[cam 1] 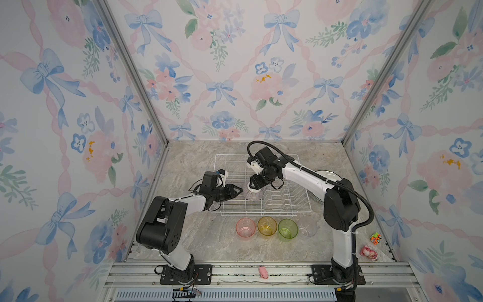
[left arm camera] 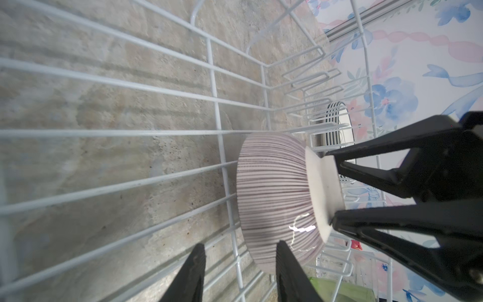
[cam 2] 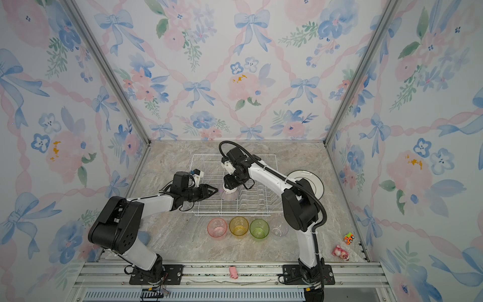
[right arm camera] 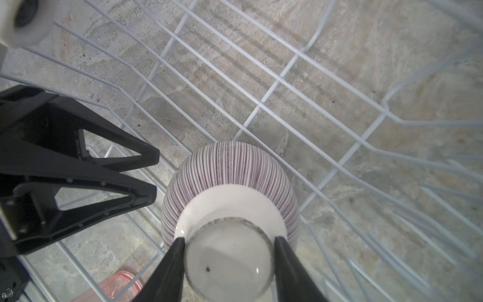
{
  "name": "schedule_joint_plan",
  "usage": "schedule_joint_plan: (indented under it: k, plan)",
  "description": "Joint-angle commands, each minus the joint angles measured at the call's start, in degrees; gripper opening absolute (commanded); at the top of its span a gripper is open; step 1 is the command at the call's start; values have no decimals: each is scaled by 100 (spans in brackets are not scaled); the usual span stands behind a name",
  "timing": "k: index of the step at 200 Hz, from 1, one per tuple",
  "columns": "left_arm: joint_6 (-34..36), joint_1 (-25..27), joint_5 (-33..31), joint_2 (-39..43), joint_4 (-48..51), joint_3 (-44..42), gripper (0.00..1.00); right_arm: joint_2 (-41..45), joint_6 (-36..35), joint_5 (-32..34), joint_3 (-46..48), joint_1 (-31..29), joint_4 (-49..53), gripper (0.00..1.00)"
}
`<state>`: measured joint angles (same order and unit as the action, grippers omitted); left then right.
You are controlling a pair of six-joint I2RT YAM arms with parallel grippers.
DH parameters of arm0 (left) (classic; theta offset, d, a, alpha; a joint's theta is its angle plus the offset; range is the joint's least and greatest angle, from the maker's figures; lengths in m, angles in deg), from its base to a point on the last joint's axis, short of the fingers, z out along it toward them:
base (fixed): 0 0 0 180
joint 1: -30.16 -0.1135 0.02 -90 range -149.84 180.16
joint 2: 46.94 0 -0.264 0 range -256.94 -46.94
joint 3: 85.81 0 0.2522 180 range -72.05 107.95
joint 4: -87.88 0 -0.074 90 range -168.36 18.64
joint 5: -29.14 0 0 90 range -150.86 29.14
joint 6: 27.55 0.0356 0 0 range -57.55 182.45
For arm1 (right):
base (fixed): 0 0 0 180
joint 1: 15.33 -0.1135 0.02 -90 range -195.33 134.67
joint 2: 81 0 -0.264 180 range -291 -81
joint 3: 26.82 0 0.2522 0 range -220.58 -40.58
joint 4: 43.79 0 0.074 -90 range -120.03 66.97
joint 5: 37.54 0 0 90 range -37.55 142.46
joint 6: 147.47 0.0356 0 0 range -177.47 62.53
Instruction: Unload the mixed dishes from the dish rack
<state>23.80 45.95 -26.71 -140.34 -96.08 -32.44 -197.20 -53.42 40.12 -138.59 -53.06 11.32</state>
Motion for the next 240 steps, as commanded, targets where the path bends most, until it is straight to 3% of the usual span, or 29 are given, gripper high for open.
schedule_joint_plan:
  k: [1,32,83,174,240]
  plan:
    - [-196,6,143,-190,-530,-163,42,247,190,-178,198,147,-70,25]
    - [-575,16,292,-418,-1444,-398,42,292,268,-350,349,243,-217,24]
    - [-946,149,517,-834,-2126,-481,42,361,371,-540,577,389,-423,23]
    - [-1188,208,728,-1173,-2067,-596,45,522,570,-867,949,635,-819,21]
    - [-749,223,653,-942,-1098,-354,45,575,684,-1060,1187,811,-1087,21]
